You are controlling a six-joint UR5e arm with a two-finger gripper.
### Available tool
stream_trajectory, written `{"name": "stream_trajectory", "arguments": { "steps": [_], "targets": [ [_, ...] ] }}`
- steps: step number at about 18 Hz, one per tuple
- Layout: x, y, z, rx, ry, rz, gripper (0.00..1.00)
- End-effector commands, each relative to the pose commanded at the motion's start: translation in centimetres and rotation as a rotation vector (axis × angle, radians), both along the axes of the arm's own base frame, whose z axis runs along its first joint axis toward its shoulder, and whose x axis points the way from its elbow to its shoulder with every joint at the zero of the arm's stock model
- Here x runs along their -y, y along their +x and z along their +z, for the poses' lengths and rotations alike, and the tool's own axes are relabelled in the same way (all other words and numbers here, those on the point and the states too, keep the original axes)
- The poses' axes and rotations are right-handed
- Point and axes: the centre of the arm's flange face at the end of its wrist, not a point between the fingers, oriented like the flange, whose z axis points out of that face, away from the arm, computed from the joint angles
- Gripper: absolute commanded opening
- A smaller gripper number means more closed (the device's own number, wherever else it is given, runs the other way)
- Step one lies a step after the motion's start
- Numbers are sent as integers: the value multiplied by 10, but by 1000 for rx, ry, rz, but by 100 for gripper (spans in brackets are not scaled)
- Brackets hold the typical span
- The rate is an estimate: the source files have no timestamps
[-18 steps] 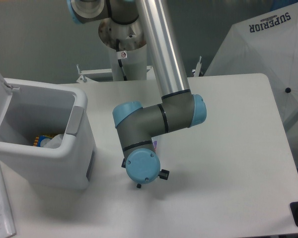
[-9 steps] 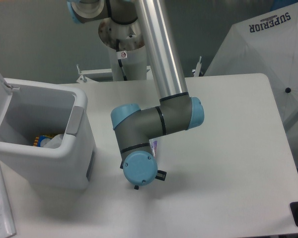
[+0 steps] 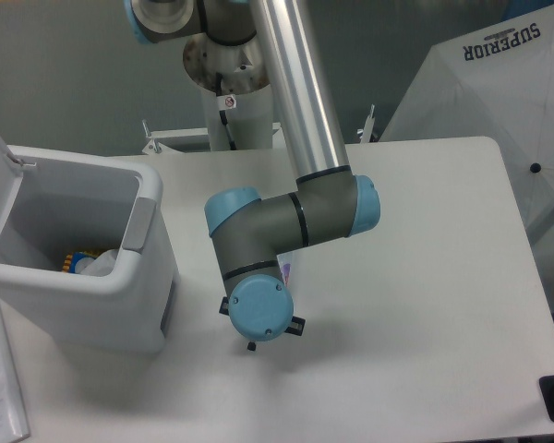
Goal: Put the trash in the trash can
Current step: 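Rotate the gripper to align with the bottle and lower it, then close the gripper around the water bottle and lift it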
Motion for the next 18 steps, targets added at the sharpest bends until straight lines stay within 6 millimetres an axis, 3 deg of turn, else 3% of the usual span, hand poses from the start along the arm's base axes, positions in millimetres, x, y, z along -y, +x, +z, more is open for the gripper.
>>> {"name": "stream_trajectory", "arguments": {
  "steps": [10,14,18],
  "targets": [
    [2,-55,113,33,334,108,0],
    [0,-57,175,-27,522,110,0],
    [6,-44,229,-49,659,91,0]
  ]
}}
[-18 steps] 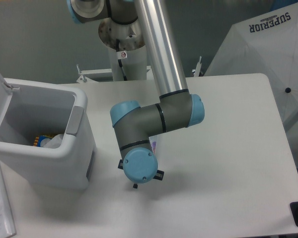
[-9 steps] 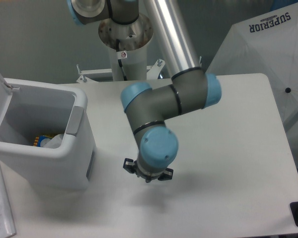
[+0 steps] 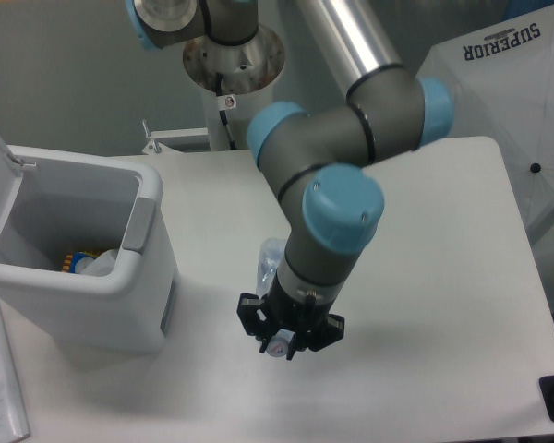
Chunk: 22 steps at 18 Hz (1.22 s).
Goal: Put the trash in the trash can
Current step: 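Close the gripper around the water bottle and lift it, then carry the bottle over the trash bin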
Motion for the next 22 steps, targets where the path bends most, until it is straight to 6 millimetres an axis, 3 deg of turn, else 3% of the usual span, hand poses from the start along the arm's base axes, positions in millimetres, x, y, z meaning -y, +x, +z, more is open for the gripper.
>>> {"name": "stream_trajectory", "arguments": {
  "steps": [7,13,18,22],
  "targets": [
    [20,14,90,-53,299,-35,0],
    [32,38,145,-77,488,-91,0],
    [51,72,195,-74,602,-160,0],
    [62,100,221,-16,688,-222,3]
  ]
}}
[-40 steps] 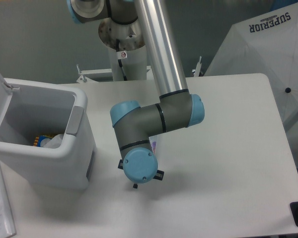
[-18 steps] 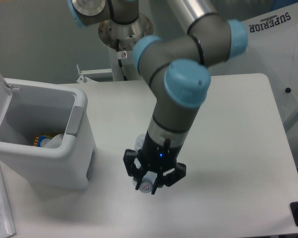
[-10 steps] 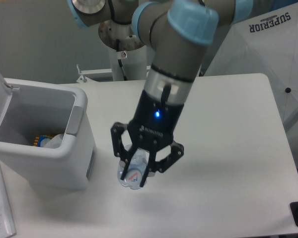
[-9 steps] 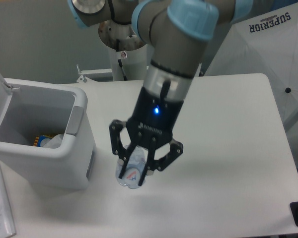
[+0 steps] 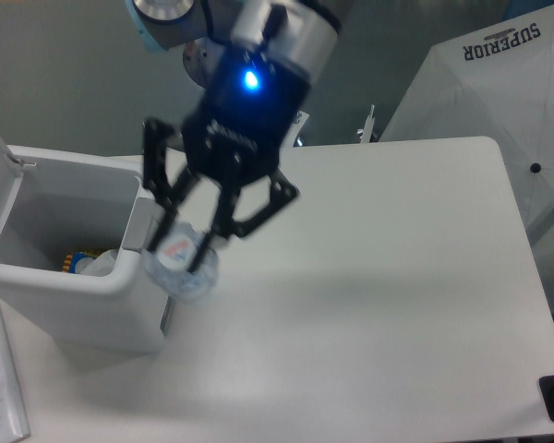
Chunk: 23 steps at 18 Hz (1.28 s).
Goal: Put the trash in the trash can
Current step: 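Carry the bottle over the trash bin, then open the gripper to drop the bottle into the bin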
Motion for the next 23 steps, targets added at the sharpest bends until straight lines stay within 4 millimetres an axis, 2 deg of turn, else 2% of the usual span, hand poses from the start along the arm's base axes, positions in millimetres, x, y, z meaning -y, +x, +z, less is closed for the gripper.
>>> {"name": "stream_trajectory", "arguments": {
  "steps": [4,7,9,14,18,21,22,23],
  "targets": [
    [14,37,4,31,27,-62,4],
    [22,60,-10,42,17,-87,4],
    [16,80,-26,41,7,-128,4],
    [-1,102,-64,30,-8,-200,5],
    [4,119,-97,-3,-23,-255,12],
    [8,123,-123,-15,-40,-280,28],
    [7,122,-129,-11,-44,-284,41],
    [5,120,-133,-6,-48,-285,59]
  ]
}}
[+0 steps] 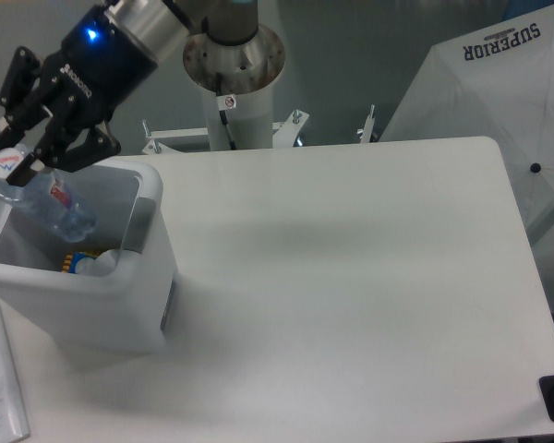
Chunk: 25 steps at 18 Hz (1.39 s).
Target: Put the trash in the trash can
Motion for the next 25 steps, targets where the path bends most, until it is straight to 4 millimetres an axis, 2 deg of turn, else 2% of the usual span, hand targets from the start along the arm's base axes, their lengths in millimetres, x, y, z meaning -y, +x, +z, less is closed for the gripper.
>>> {"name": "stream_trajectory", "arguments": {
  "steps": [2,3,8,10,18,20,22,24,25],
  "targets": [
    [-5,-5,-2,0,0,2,89],
    [-5,-7,-3,1,-1,3,98],
    [-3,-12,-6,5,-8,13,100],
    [1,-20,-6,2,-8,31,100],
    [58,-128,2,-92,26,212,100],
    [66,-148,5,-126,22,245,100],
    [72,-174,-12,-200,-62,308,100],
    [75,-192,-30,-268,-165,369,100],
    [77,-197,-28,-298,-199,396,100]
  ]
}}
